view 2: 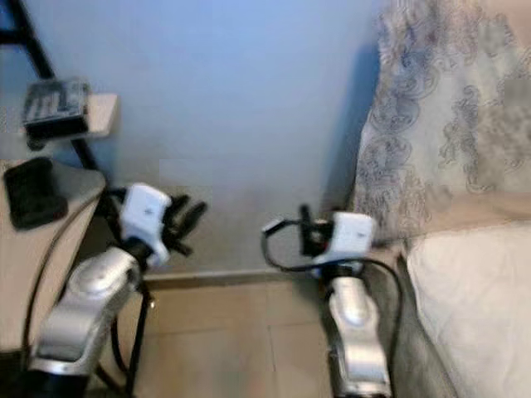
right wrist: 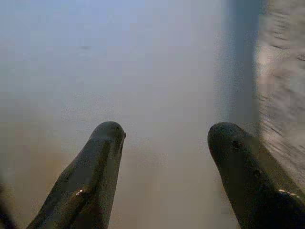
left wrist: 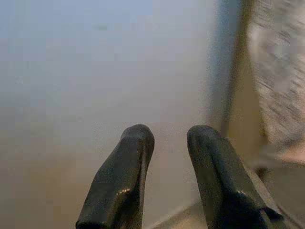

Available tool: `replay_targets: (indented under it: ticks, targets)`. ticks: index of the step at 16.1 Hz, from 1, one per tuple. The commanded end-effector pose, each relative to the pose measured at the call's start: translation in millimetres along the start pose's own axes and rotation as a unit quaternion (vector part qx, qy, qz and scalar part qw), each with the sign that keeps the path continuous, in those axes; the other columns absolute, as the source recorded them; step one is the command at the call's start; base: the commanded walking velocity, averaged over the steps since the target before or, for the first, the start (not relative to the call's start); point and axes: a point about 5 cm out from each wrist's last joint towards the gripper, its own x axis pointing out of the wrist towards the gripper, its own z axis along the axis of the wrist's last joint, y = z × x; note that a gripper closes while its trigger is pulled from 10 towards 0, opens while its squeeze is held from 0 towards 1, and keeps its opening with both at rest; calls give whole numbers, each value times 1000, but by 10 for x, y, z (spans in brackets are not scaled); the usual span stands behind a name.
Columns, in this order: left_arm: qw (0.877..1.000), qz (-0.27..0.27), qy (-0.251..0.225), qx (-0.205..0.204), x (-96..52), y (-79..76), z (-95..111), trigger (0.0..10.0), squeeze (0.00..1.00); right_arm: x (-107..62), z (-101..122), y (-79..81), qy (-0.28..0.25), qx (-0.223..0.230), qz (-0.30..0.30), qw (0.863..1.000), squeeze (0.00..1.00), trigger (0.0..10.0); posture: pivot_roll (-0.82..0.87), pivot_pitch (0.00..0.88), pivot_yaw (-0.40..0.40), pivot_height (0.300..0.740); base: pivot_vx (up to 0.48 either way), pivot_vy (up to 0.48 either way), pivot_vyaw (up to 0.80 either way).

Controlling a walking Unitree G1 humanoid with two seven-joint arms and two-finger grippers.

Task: Clean up the room

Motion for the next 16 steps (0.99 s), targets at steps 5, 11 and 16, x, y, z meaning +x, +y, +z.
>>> replay_targets:
  ticks: [5,11,16]
  targets:
    - [1000,-6,0,-14,59,-47,2,10000,0,6,17,-62,-2,-9,-9,1000,0,10000,21,0,15,740,360,-315,0]
    - [1000,0,24,17,42,14,-130,10000,0,74,-9,-53,10,9,5,1000,0,10000,53,0,-12,740,0,0,-582]
    - [999,-2,29,25,51,51,-161,10000,0,80,-17,-10,14,5,19,1000,0,10000,51,0,-9,740,0,0,-595]
